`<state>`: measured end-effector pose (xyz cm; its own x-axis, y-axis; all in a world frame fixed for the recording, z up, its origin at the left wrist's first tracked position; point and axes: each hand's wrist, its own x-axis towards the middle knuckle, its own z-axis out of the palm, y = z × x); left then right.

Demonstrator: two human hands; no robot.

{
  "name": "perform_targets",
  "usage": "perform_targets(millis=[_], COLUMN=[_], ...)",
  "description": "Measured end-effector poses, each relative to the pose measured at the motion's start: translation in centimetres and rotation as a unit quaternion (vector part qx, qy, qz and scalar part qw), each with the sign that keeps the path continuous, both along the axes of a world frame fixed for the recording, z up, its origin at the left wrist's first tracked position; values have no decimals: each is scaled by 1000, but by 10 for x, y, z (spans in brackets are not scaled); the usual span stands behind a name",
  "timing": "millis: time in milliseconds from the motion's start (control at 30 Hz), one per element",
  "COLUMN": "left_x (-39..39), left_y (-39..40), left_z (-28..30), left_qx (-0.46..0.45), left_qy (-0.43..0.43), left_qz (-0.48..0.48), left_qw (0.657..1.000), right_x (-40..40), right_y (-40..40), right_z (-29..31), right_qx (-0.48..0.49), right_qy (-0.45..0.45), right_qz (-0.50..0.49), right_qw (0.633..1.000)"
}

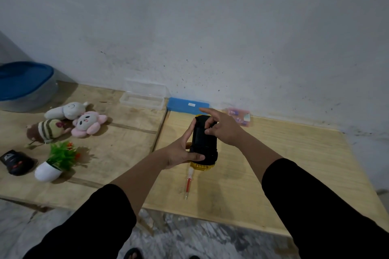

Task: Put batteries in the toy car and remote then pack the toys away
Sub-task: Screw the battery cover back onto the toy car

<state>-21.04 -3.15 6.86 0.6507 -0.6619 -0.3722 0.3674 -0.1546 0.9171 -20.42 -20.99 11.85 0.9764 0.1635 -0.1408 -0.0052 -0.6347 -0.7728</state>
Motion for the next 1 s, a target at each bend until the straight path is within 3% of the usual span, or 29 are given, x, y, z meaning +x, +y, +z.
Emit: perform_targets(millis=[333,767,933,1000], left_x=[-1,-4,-2,-2], left_y=[1,3,7,8], left_z=[-1,8,9,11], left_qx=[-18,-58,-62,-66], left_qy=[13,-15,-21,-3], left_qz=[15,22,38,48], left_qw=[1000,998,997,997], right_x=[-2,-2,2,2], right_y=[4,6,7,10], right_z=[-4,-5,-11,-12], right_qx=[36,-98,54,63], right_qy=[-12,-123,-20,-4], right_qz=[-33,-67,-70,-70], right_qw=[999,985,996,996])
